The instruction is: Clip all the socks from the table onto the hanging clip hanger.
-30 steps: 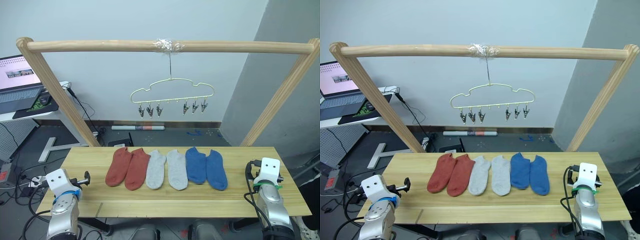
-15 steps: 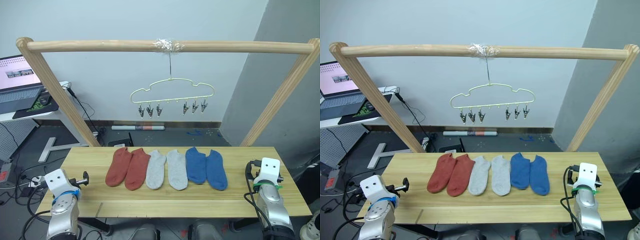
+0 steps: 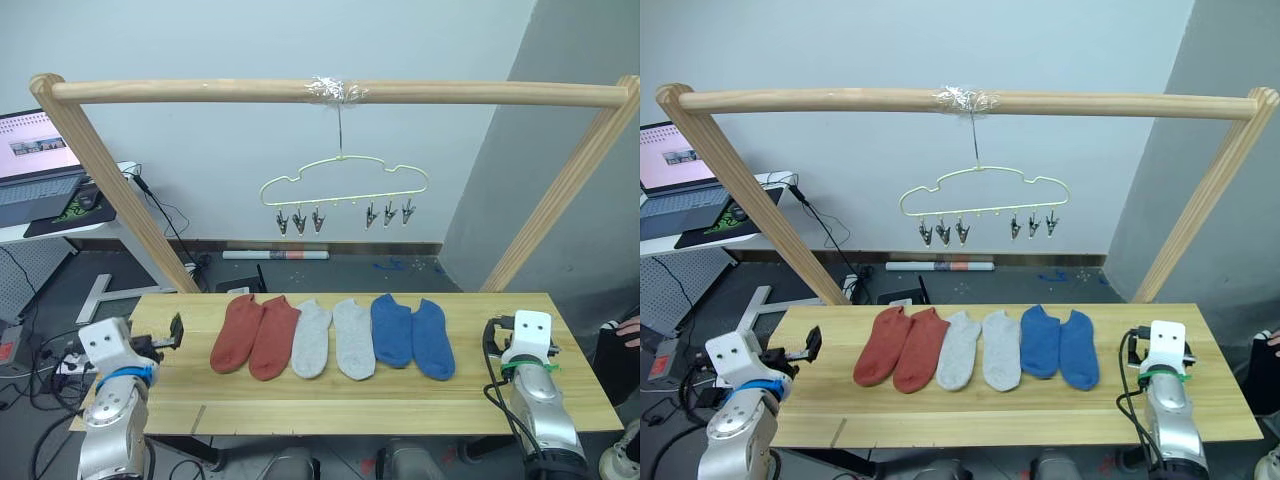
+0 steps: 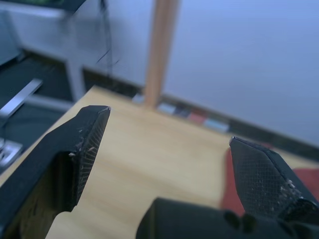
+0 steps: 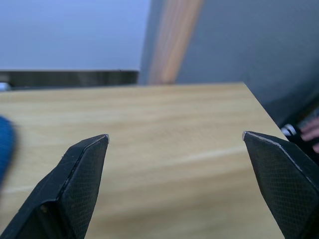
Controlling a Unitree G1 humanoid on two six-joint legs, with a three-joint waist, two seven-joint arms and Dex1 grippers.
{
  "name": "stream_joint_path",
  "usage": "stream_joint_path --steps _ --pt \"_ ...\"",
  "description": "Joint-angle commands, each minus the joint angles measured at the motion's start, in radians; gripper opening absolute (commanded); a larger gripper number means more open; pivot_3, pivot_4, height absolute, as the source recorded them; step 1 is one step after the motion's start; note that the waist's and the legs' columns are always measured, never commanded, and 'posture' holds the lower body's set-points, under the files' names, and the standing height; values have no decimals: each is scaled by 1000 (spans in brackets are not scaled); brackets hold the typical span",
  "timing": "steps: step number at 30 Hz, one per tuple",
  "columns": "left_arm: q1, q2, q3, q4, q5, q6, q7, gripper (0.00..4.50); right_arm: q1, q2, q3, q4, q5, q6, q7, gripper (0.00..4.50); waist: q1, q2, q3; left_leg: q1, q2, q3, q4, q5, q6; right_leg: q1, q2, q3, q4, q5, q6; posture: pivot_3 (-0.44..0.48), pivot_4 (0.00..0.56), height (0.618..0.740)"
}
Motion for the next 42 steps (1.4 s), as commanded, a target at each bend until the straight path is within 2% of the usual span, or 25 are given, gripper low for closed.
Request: stream_joint_path --steps 1,3,9,16,19,23,32,41,42 --pt "-19 12 -52 -80 20 -8 -32 3575 -31 -26 31 -47 -18 -35 37 4500 0 1 2 0 0 0 0 0 0 0 0 0 0 0 0 25 101 740" --pt "-31 6 -74 -107 24 10 -34 2998 -38 -35 49 -48 -21 -42 64 4500 0 1 3 0 0 0 0 0 0 0 0 0 0 0 0 25 101 740" --pt "-83 -5 -151 -176 47 36 -34 2998 -62 -63 126 -64 -38 -65 153 4500 0 0 7 0 0 0 0 0 0 0 0 0 0 0 0 24 106 740" --pt "-128 -27 -179 -191 48 58 -24 2998 -84 -59 163 -108 -25 -47 206 4500 0 0 12 -1 0 0 0 0 0 0 0 0 0 0 0 22 111 740" --pt "-173 -47 -206 -175 45 49 -32 2442 -117 -64 218 -153 -2 -37 308 4500 0 0 16 -1 0 0 0 0 0 0 0 0 -1 0 0 17 114 740" --pt "-221 -58 -239 -156 64 61 -34 1267 -163 -76 251 -203 28 -3 401 4500 0 -1 22 -1 0 0 1 0 0 0 0 -1 0 0 0 9 117 740" --pt "-370 -133 -286 -54 87 38 -4 1267 -303 -59 351 -401 215 180 667 4500 -1 -7 29 -2 0 -1 0 0 0 -1 0 -2 -2 2 -3 -7 116 740" --pt "-398 -151 -285 -23 94 7 9 1267 -397 -31 373 -471 247 266 670 4500 -1 -8 29 -3 0 -2 0 1 -2 -2 0 -2 -3 3 -4 -16 110 740" --pt "-401 -153 -289 -20 93 5 5 1441 -399 -28 376 -473 243 264 669 4500 -1 -8 29 -3 0 -2 0 1 -2 -2 0 -2 -3 3 -4 -16 110 740"
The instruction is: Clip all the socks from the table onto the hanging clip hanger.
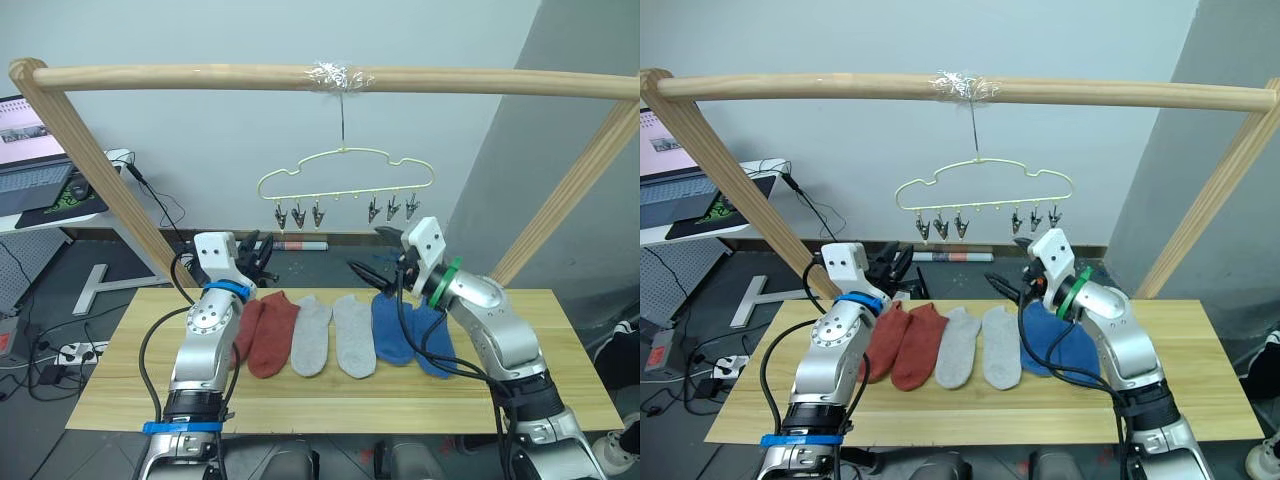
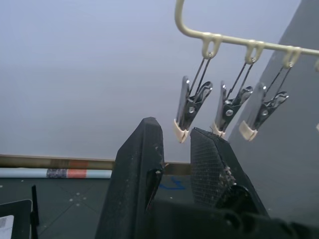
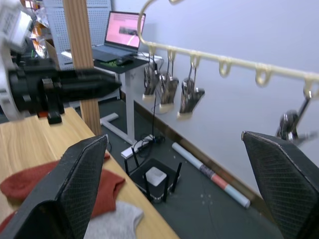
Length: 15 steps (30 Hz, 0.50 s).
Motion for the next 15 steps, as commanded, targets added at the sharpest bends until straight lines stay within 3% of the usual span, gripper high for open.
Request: stream_joint_path --steps 1,3,15 --pt "-26 -3 4 -18 -5 -32 -13 1660 -18 13 7 -43 12 -2 -5 4500 0 0 0 0 0 0 0 0 0 0 0 0 0 0 0 -16 110 740" --pt "-33 -6 0 -10 6 -37 -6 2100 -20 16 10 -50 11 2 -5 4500 0 0 0 0 0 0 0 0 0 0 0 0 0 0 0 -16 107 740" --pt "-112 -33 -9 67 29 -67 18 2100 -67 2 33 -65 35 22 58 4500 -1 0 0 0 0 0 0 0 -1 0 0 0 0 0 0 -23 105 740"
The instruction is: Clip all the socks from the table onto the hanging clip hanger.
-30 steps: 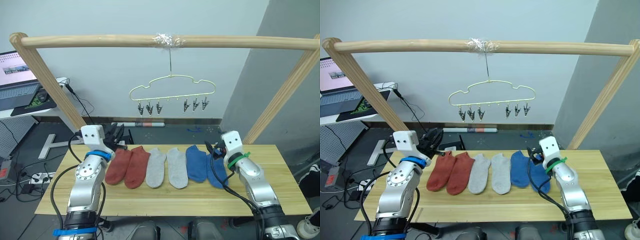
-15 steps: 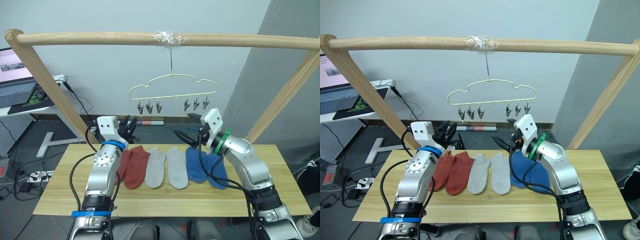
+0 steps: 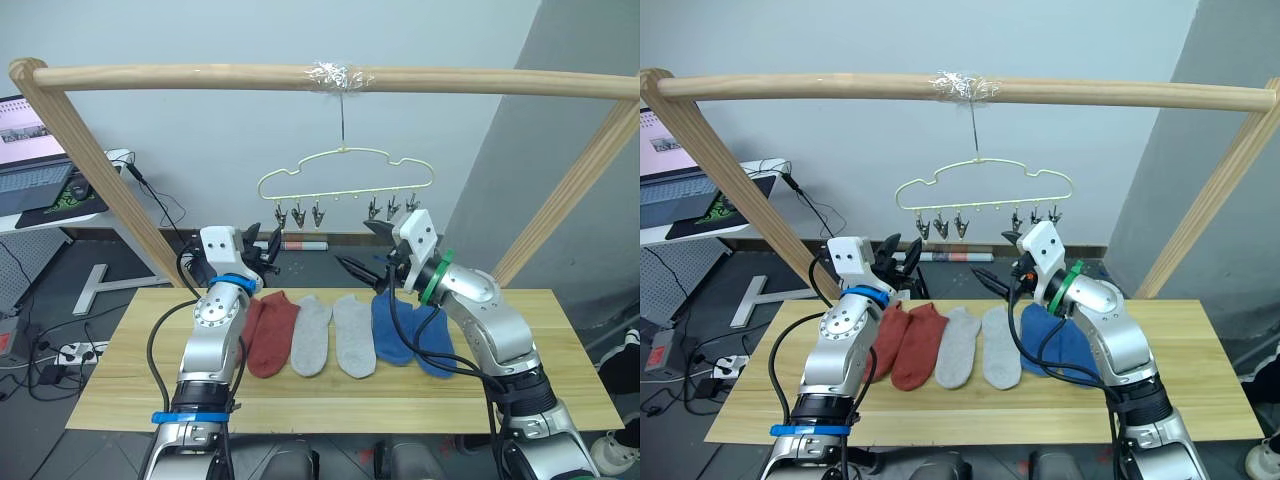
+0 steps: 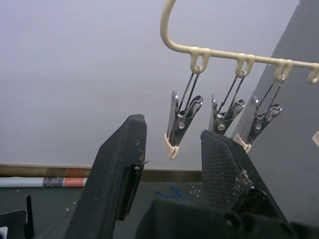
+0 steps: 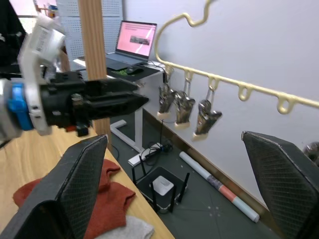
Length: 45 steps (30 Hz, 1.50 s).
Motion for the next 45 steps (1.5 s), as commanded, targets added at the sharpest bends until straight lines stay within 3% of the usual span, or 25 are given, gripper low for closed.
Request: stream_joint_path --steps 1,22,45 --pt "-57 -11 -2 21 13 -42 14 2100 -43 -13 3 -38 26 -7 42 4500 0 0 0 0 0 0 0 0 0 0 0 0 0 0 0 -33 108 740" --pt "-120 -34 -16 135 64 -118 56 2100 -113 2 -14 -102 86 79 18 4500 -14 -1 0 -2 0 0 0 1 -2 -2 -1 0 0 0 0 -53 119 740" --pt "-82 -30 -2 111 67 -126 68 2100 -115 -7 -21 -124 112 108 3 4500 -26 -1 5 -2 0 0 0 0 0 -2 -1 0 0 0 0 -60 139 740"
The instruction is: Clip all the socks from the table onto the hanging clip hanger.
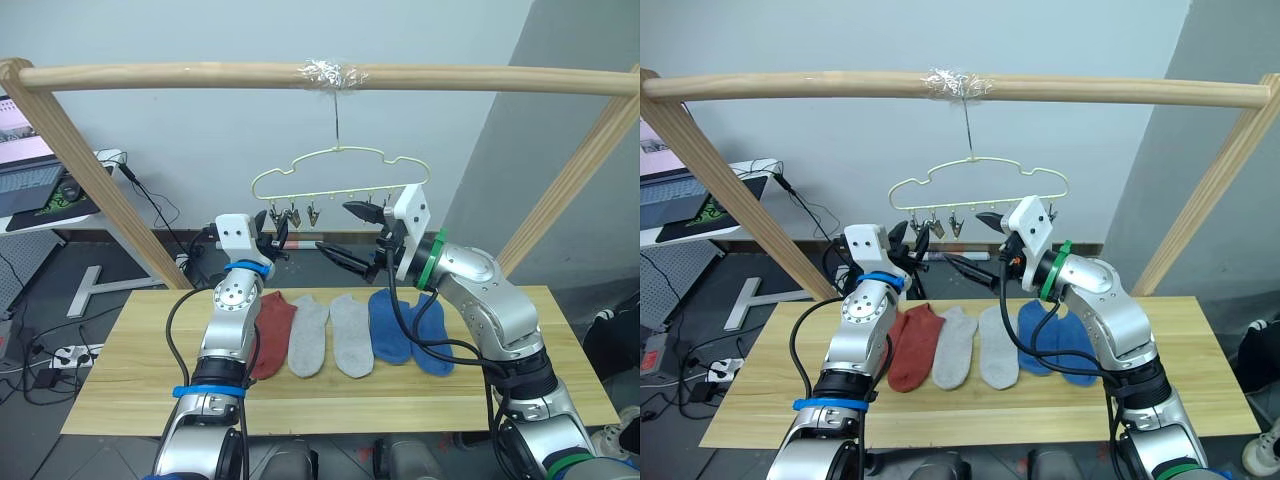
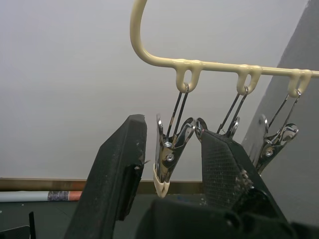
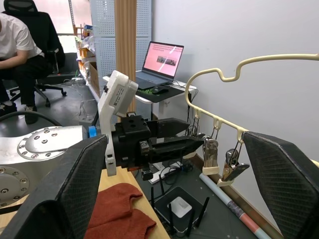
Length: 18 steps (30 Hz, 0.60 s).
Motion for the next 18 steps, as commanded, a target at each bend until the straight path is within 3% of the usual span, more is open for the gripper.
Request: stream_joint_path --steps 1,18 --pt "11 8 7 -48 -8 -15 -8 2100 -28 -2 -23 -45 18 -2 -5 4500 0 0 0 0 0 0 0 0 0 0 0 0 0 0 0 -60 139 740" --pt "33 8 8 -58 -9 -14 -15 2100 -29 0 -21 -51 21 4 -11 4500 0 0 3 0 0 0 0 0 1 0 0 0 0 0 0 -55 143 740"
